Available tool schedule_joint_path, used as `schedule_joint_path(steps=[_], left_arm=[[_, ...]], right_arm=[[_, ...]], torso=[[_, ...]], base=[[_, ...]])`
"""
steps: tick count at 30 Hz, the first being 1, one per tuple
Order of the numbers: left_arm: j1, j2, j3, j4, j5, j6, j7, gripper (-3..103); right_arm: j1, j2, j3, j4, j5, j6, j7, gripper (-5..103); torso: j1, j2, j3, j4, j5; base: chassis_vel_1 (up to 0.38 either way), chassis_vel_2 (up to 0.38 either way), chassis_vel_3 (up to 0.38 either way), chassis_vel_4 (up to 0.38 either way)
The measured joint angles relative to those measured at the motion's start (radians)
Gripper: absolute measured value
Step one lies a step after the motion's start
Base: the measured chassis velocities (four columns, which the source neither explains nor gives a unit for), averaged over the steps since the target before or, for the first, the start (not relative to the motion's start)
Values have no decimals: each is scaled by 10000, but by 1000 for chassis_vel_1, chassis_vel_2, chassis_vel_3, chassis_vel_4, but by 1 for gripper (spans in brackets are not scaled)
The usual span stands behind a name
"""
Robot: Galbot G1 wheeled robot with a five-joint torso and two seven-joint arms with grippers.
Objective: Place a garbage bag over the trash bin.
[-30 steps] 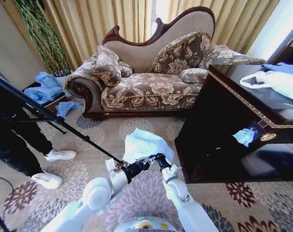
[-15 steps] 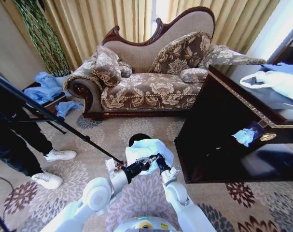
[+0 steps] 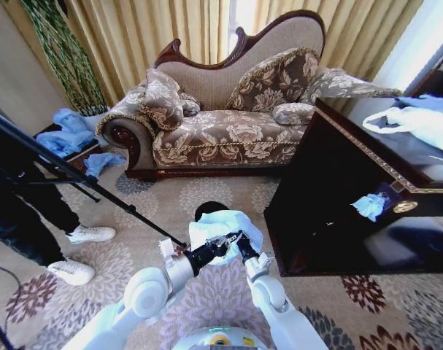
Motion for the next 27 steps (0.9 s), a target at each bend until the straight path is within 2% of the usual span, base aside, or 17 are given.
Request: schedule_joint_path(steps=[27], left_arm=[[175, 106, 65, -313, 11, 46, 64, 0]], right_arm=[[-654, 41, 216, 630, -71, 24, -5, 0]], torso=[[0, 0, 0, 0, -1]], base=[[0, 0, 0, 0]])
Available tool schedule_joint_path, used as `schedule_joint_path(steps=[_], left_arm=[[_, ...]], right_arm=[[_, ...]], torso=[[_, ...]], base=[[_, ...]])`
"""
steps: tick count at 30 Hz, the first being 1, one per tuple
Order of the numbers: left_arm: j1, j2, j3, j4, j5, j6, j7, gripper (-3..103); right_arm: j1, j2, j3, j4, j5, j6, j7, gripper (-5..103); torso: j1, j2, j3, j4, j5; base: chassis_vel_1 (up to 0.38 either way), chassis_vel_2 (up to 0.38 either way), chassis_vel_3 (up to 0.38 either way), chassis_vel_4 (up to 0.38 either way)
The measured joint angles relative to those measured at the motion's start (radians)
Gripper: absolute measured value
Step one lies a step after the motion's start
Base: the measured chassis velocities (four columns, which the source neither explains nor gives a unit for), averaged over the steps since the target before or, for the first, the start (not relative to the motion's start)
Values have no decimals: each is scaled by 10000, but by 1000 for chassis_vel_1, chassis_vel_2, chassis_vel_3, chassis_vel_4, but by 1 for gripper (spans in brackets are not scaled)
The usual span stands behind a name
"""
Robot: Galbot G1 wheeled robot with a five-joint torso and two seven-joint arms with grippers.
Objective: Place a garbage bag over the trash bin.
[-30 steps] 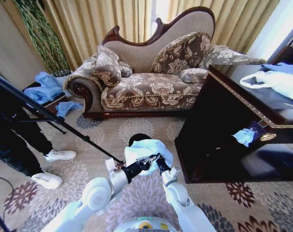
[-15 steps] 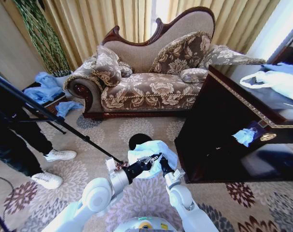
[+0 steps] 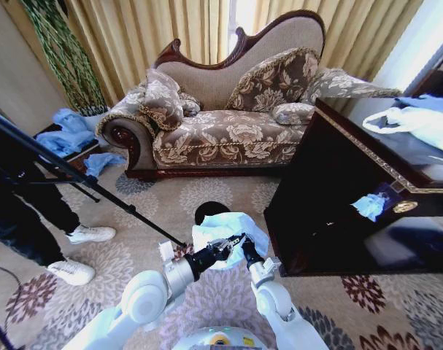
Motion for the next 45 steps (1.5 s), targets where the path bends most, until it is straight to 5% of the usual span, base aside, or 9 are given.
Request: schedule_joint_path(steps=[23, 38, 45], left_arm=[[-202, 200, -47, -5, -149, 1, 214, 0], [-1340, 453, -399, 843, -764, -77, 454, 0], [-2768, 596, -565, 1601, -1416, -80, 464, 0]], right_arm=[[144, -4, -146, 82, 0, -180, 186, 0], [2731, -205, -1639, -1396, 649, -356, 1076, 0], [3943, 85, -2062, -2407, 955, -382, 1230, 0]], torso=[[0, 0, 1, -1, 0], [0, 0, 1, 2, -1], [1, -1, 3, -2, -1]], base=[[0, 0, 0, 0], [0, 0, 0, 0], [0, 0, 0, 0]])
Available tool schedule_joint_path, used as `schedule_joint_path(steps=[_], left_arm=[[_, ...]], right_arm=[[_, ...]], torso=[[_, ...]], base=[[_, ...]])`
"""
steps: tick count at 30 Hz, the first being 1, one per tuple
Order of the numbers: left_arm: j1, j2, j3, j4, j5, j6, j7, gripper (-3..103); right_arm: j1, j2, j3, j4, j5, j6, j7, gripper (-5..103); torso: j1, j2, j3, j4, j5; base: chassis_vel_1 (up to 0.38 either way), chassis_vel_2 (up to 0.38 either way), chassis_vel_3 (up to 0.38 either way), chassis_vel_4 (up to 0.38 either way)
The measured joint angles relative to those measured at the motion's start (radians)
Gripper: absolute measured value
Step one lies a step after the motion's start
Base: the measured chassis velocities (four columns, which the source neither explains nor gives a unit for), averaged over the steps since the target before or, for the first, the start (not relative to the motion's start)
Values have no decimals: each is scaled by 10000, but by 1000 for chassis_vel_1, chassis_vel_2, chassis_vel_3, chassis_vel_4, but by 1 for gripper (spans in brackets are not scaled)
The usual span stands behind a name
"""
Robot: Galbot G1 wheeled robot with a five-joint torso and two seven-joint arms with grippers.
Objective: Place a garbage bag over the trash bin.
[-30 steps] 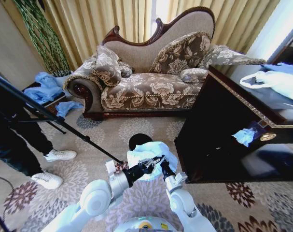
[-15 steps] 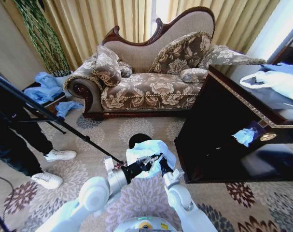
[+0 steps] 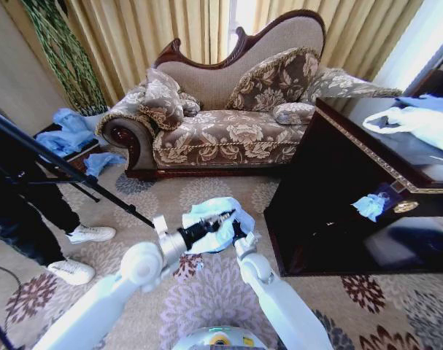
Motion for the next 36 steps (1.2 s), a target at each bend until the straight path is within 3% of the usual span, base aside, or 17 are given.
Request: schedule_joint_path(steps=[10, 20, 23, 27, 31, 36], left_arm=[[-973, 175, -34, 1038, -330, -18, 493, 0], [-2235, -260, 399, 1903, -458, -51, 641, 0], [-2762, -354, 698, 2110, -462, -547, 556, 0], [-3046, -551, 756, 2399, -474, -776, 497, 0], [-3503, -1182, 758, 3317, -456, -1358, 391, 0], [-4001, -1669, 901, 4030, -387, -1430, 468, 0]], right_arm=[[1924, 754, -639, -1444, 202, -4, 568, 0], [3074, 458, -1225, -1860, 612, 13, 1101, 0], [3327, 328, -1333, -2025, 915, -29, 1102, 0], [3603, 314, -1574, -2244, 1161, -54, 1095, 0], [4509, 485, -1947, -3092, 1369, -6, 1052, 0], [5076, 418, -2147, -3475, 1585, -13, 973, 0]], torso=[[1, 0, 0, 5, 2], [1, 0, -1, 1, 2], [-1, 0, -1, -1, 3], [-1, 1, -1, 0, 3], [0, 0, -1, 4, 0], [0, 0, -1, 2, 0]], base=[[0, 0, 0, 0], [0, 0, 0, 0], [0, 0, 0, 0], [0, 0, 0, 0], [0, 0, 0, 0], [0, 0, 0, 0]])
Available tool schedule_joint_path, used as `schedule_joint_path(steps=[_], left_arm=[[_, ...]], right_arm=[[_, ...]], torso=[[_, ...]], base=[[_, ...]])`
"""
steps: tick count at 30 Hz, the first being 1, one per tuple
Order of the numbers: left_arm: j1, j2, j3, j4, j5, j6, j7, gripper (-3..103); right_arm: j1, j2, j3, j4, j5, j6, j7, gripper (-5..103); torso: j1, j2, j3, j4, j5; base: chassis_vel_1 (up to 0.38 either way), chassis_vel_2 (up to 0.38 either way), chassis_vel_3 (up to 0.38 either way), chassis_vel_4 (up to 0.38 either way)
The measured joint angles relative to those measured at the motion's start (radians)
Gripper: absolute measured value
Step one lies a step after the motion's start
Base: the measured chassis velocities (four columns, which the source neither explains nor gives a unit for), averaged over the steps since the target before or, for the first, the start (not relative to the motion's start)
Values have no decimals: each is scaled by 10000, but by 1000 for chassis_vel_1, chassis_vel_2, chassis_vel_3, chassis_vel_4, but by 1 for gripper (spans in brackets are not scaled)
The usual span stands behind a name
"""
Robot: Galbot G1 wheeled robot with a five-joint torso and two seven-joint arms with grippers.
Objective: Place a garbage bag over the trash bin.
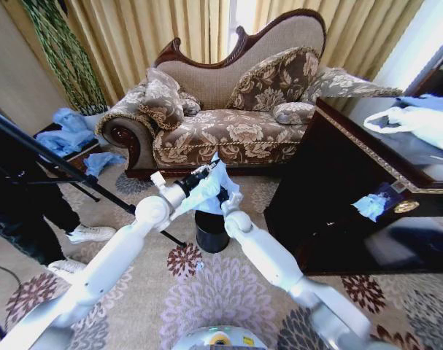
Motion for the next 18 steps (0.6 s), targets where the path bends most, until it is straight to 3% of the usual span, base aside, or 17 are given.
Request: schedule_joint_path(steps=[3, 10, 16, 18], left_arm=[[-272, -234, 113, 248, 1, 21, 15, 0], [-1506, -1607, 802, 1628, 96, -14, 238, 0], [-1723, -2205, 910, 2044, 234, -120, 465, 0], [-1400, -2455, 812, 1968, 449, -157, 491, 0]], right_arm=[[147, -55, -52, -88, 80, -6, -15, 0], [414, -503, -3, -267, 162, -82, -280, 0], [441, -846, 219, -193, 155, -136, -345, 0], [327, -1307, 185, 87, 177, -157, -509, 0]], torso=[[0, 0, 0, 0, 3], [-1, 0, -1, -3, 5], [-1, 0, -1, -2, 3], [-1, 0, -1, -2, 2]], base=[[0, 0, 0, 0], [0, 0, 0, 0], [0, 0, 0, 0], [0, 0, 0, 0]])
